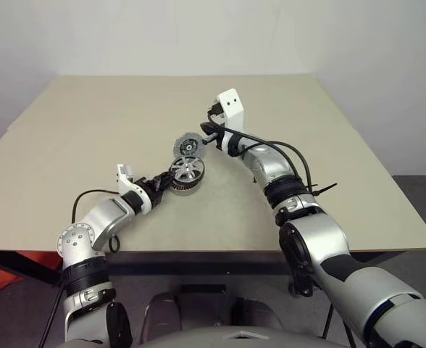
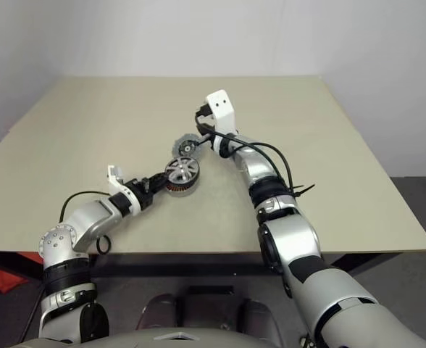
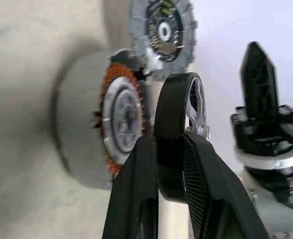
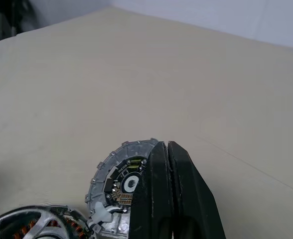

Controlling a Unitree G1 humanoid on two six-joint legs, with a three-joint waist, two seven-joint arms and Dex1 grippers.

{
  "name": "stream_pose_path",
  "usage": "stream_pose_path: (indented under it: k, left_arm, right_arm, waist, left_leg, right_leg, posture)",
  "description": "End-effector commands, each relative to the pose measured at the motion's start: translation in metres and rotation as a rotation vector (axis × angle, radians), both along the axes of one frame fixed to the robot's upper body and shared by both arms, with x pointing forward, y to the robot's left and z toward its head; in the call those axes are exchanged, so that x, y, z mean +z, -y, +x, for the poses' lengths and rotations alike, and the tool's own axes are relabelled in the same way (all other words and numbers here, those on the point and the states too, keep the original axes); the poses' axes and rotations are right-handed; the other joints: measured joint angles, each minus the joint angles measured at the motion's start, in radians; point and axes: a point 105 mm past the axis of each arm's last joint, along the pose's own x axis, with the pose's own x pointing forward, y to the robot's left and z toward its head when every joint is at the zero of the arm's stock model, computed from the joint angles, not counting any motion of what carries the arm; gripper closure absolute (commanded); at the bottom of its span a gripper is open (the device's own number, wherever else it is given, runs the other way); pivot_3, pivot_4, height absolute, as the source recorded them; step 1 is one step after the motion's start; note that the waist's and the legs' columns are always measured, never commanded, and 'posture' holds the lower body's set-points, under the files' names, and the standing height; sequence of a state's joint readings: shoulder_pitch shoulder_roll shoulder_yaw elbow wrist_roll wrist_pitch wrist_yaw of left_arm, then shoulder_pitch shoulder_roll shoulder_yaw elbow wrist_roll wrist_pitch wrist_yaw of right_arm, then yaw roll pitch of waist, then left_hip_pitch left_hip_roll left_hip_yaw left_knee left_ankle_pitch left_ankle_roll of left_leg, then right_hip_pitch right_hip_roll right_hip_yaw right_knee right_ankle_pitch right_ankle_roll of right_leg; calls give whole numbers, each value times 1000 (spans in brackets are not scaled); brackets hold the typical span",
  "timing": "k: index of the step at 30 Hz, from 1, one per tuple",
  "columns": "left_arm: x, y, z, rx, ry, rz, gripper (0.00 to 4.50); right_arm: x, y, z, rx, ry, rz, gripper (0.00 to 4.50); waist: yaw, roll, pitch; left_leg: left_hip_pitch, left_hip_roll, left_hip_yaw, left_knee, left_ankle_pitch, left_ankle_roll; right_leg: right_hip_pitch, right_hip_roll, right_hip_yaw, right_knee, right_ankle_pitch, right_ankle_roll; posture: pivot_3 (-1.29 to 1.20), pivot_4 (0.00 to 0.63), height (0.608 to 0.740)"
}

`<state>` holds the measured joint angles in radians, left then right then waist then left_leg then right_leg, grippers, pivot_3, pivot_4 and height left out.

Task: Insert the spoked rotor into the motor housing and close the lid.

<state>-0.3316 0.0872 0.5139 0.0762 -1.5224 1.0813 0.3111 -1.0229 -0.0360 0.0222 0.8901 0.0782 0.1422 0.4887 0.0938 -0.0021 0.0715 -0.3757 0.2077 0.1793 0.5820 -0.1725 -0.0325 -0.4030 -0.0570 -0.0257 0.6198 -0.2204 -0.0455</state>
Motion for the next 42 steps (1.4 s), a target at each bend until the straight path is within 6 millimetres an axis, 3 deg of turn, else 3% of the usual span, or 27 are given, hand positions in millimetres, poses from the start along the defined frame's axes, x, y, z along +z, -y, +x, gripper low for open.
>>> stream_pose_path:
  k: [1,42]
  left_arm:
    - [11,8,0,-8,50,-22,4124]
    - [-4,-15,3,92,28,77,4124]
  right_arm:
    - [18,-6,0,24,60,8,4500]
    - [13,-6,0,18,56,-8,4500]
  waist:
    - [0,0,0]
    - [0,0,0]
  left_leg:
    - [0,0,0,0,0,0]
    - [0,0,-1,1,1,-1]
  right_leg:
    - [0,0,0,0,0,0]
    - [0,0,0,3,0,0]
  posture:
    - [0,0,740]
    - [0,0,740]
